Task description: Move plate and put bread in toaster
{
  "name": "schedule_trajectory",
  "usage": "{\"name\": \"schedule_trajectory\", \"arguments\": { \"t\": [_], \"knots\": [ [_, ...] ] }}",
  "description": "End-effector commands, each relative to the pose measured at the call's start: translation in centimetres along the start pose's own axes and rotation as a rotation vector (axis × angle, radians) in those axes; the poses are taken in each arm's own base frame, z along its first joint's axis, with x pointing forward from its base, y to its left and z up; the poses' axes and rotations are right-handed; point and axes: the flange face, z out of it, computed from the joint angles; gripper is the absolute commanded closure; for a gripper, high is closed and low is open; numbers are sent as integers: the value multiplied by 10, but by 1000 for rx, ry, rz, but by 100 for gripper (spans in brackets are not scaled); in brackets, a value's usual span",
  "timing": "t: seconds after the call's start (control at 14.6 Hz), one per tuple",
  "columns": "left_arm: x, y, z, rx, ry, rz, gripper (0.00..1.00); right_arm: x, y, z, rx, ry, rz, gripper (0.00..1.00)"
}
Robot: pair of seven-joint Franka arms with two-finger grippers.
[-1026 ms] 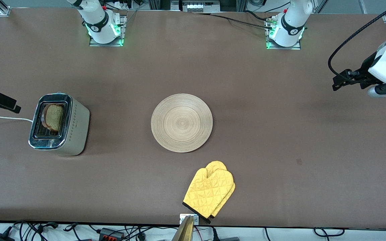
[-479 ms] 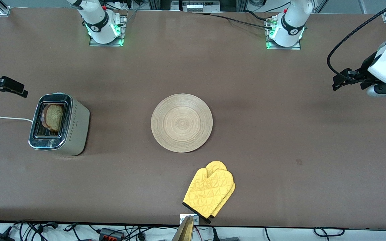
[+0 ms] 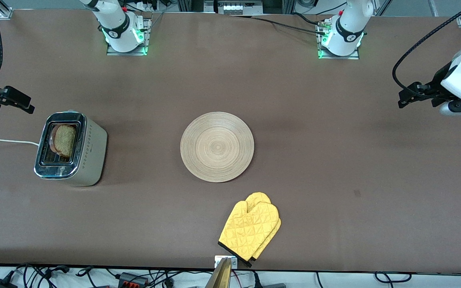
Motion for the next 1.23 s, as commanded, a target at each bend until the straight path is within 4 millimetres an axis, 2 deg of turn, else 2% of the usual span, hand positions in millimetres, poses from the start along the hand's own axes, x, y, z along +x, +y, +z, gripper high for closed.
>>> {"name": "schedule_trajectory", "arguments": {
  "t": [0.0,0.21,0.48,1.16],
  "knots": [
    [11,-5,-5,-11,-30,6,0,-15,-2,-5,-7,-10,-25,0],
    [11,-6,-5,-9,-31,3,0,-19,-4,-5,3,-42,-12,0],
    [11,-6,-4,-9,-32,9,0,-18,-7,-15,1,-15,-15,0],
    [11,-7,-4,-11,-34,6,0,-20,-5,-13,4,-36,-12,0]
  ]
}}
